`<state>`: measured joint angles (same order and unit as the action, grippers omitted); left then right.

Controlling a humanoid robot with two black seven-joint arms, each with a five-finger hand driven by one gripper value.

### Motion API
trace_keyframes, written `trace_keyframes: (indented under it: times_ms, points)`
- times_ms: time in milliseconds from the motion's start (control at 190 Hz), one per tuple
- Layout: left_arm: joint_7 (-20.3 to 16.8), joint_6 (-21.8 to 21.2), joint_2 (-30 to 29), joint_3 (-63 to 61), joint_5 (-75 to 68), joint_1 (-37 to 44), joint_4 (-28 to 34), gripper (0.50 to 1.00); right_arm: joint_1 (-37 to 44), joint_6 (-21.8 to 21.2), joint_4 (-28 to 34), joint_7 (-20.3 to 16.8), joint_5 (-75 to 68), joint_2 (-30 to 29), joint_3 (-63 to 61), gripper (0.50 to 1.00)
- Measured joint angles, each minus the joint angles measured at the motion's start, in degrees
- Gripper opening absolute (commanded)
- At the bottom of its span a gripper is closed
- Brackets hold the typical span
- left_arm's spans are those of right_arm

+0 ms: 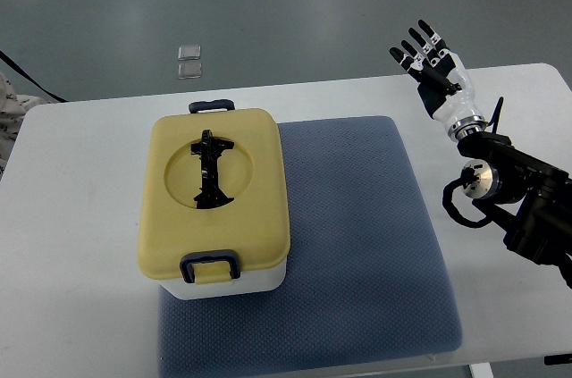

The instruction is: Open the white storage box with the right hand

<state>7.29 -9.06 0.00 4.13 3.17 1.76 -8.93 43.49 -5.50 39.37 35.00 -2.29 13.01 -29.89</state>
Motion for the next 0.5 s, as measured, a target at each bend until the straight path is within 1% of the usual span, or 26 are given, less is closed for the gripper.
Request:
trace_keyframes:
  times_ms: [500]
  points:
    - [0.00,0.02,0.00,0.12,0.09,-0.15,0.23,1.000,-0.17,0.05,-0.07,0.00,-0.01,0.07,0.00,0.930]
